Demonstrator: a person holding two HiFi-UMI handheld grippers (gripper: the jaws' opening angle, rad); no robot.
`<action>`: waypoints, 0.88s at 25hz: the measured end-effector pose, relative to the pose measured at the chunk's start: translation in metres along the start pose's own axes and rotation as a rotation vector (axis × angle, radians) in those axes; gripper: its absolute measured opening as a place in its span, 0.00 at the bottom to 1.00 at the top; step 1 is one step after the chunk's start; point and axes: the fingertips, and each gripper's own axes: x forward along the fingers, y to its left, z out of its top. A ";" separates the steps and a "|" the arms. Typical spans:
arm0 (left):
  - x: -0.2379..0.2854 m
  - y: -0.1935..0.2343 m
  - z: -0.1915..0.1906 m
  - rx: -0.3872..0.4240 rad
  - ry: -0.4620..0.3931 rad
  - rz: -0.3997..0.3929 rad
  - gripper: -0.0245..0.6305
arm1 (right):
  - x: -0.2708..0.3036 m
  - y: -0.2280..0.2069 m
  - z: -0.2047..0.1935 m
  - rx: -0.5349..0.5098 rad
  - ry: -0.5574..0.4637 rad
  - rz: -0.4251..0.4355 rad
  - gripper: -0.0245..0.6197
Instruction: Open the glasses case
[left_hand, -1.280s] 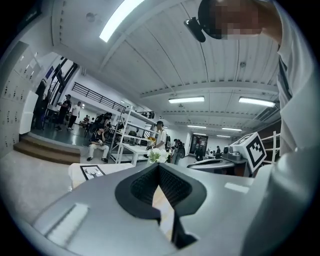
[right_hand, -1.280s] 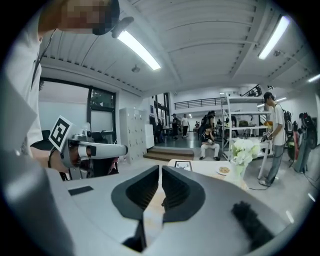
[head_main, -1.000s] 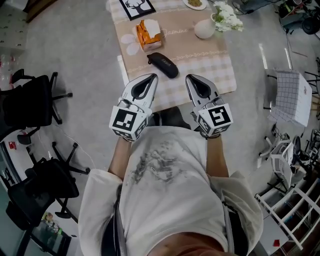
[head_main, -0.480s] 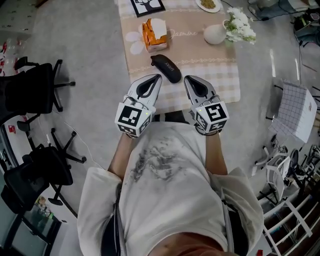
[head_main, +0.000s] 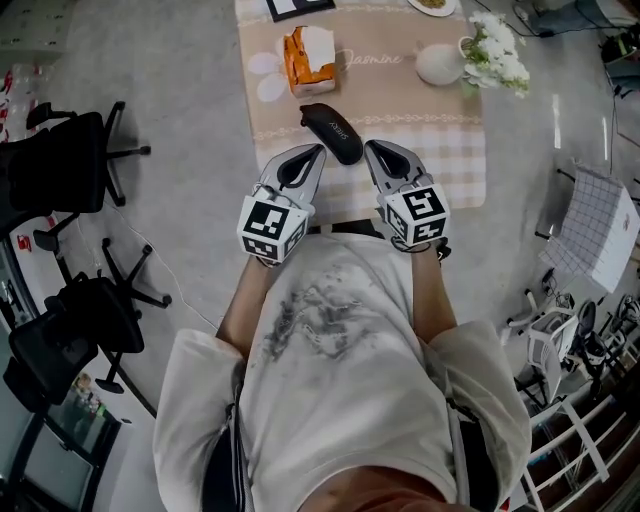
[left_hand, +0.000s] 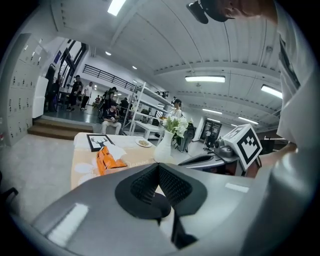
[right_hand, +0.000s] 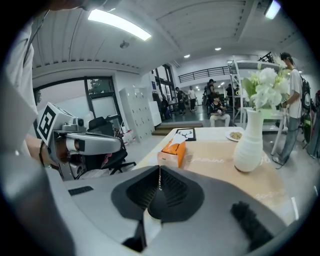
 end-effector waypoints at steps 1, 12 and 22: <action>0.003 0.001 -0.004 -0.008 0.009 0.003 0.05 | 0.004 -0.002 -0.003 0.003 0.009 0.004 0.06; 0.024 0.011 -0.032 -0.037 0.066 0.035 0.05 | 0.036 -0.013 -0.036 0.032 0.090 0.079 0.07; 0.034 0.021 -0.049 -0.064 0.103 0.053 0.05 | 0.055 -0.021 -0.065 0.056 0.185 0.091 0.19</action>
